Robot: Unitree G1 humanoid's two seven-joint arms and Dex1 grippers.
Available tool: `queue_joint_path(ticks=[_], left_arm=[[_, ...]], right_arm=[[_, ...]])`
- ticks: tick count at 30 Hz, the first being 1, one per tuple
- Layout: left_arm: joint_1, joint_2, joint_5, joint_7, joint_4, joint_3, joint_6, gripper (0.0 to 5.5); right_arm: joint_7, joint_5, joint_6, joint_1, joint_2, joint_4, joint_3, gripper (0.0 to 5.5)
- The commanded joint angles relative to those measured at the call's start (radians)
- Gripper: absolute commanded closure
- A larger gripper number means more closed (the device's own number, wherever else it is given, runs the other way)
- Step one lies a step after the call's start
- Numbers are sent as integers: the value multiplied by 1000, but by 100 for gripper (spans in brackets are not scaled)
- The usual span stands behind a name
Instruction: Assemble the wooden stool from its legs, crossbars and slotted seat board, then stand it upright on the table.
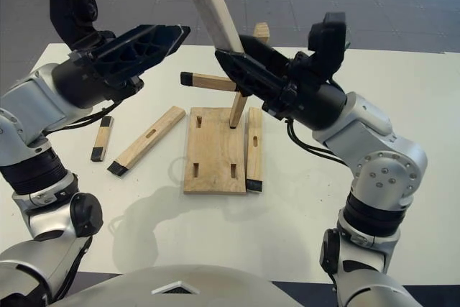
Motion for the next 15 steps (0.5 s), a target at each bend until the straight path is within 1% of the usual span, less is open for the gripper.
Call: queue_joint_path(ticks=[1,6,7,13,15], left_arm=[[23,26,-72,51,-12,-48,-43,1],[32,59,-145,66,-16,-95,-105,1],[34,67,-154,66,-17,-102,-115,26],[63,125,-160,34,-29,-141,-144,125],[66,136,-157,23,-22,-149,-152,165]], right_arm=[[32,45,8,19,-20,-33,35,343],[35,68,-6,32,-23,-38,67,343],[32,72,-8,34,-22,-38,68,343],[34,79,-18,45,-30,-40,89,343],[31,76,-23,47,-31,-41,91,343]])
